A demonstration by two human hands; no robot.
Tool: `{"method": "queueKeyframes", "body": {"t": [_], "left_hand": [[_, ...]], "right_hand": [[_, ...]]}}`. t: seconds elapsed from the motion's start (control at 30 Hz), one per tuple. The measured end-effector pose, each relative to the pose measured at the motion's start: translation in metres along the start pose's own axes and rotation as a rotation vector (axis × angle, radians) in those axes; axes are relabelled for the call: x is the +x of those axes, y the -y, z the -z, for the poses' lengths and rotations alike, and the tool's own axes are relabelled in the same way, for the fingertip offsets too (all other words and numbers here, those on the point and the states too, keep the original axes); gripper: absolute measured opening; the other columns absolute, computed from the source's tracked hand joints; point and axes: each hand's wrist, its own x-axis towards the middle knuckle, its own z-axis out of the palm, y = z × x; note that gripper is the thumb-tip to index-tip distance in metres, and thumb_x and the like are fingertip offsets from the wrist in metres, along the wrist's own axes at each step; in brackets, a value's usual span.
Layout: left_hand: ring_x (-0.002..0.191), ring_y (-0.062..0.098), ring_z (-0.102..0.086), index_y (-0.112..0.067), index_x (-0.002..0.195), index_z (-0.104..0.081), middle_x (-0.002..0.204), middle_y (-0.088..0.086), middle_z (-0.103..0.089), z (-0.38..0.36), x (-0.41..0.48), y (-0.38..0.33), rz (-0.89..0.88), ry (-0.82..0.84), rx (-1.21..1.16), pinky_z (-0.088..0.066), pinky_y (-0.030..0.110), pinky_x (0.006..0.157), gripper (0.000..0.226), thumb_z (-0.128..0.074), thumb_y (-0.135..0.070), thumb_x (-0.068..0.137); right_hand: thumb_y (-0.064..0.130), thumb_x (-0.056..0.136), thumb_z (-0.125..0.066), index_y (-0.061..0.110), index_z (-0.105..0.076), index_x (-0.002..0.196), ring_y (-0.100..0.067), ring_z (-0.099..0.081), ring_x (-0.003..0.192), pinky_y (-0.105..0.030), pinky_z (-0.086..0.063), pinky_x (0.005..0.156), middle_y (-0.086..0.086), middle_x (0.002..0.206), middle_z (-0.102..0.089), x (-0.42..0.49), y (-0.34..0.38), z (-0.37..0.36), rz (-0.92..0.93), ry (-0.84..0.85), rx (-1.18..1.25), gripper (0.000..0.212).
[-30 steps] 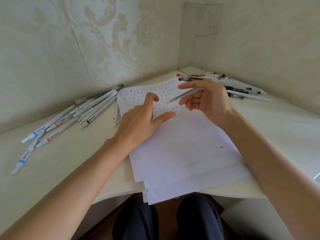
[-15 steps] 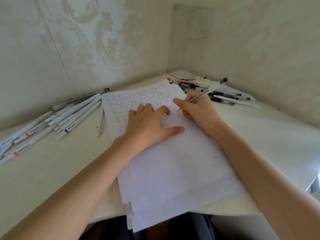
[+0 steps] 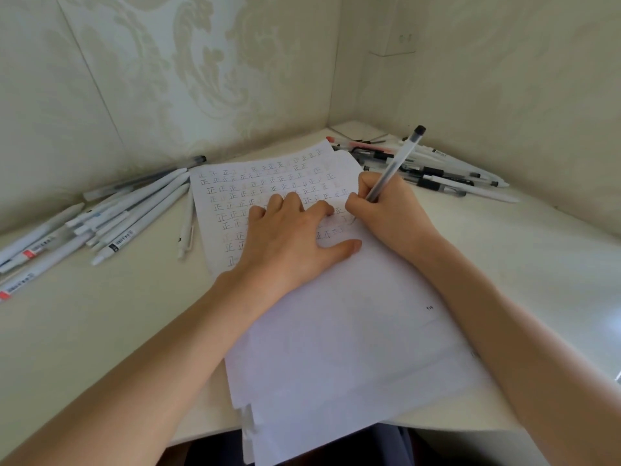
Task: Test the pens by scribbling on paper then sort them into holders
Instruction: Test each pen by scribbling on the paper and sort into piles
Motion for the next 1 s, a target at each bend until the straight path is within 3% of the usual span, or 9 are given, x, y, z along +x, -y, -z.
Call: {"method": "queueKeyframes", "body": {"t": [0.43,0.83,0.93,1.0], "left_hand": [[0.115,0.022,-0.037,-0.035,0.131,-0.042,0.117,0.001,-0.047,0.0022,-0.0019,-0.0018,-0.006,0.015,-0.001,-0.026,0.037,0.091,0.067,-0.038,-0.074,0.077],[0.114,0.022,-0.039,-0.03,0.131,-0.041,0.118,0.001,-0.048,0.0012,-0.0023,-0.001,-0.018,-0.013,0.009,-0.027,0.036,0.09,0.069,-0.039,-0.073,0.077],[0.112,0.024,-0.041,-0.018,0.131,-0.035,0.119,0.004,-0.05,0.0012,-0.0029,-0.0023,-0.006,-0.045,-0.055,-0.029,0.037,0.091,0.065,-0.046,-0.059,0.083],[0.106,0.024,-0.042,-0.012,0.124,-0.033,0.11,0.006,-0.051,0.0038,-0.0026,-0.0024,0.02,-0.05,-0.21,-0.028,0.035,0.087,0.045,-0.045,-0.037,0.089]], "right_hand": [[0.007,0.08,-0.057,0.016,-0.029,0.057,-0.006,-0.024,0.043,-0.015,-0.021,0.04,0.004,0.052,-0.026,-0.0015,0.0016,0.0018,0.005,0.006,-0.006,0.038],[0.009,0.08,-0.058,0.016,-0.031,0.057,-0.009,-0.026,0.05,-0.016,-0.022,0.043,0.001,0.054,-0.029,-0.0023,0.0014,0.0026,-0.001,0.025,0.001,0.036],[0.008,0.079,-0.058,0.017,-0.03,0.057,-0.007,-0.024,0.047,-0.018,-0.02,0.042,0.003,0.052,-0.027,-0.0032,0.0018,0.0021,0.008,0.025,-0.014,0.037],[0.008,0.079,-0.056,0.017,-0.027,0.058,-0.009,-0.021,0.047,-0.02,-0.019,0.041,0.003,0.052,-0.025,-0.0032,0.0022,0.0015,0.0,0.013,-0.059,0.038]]}}
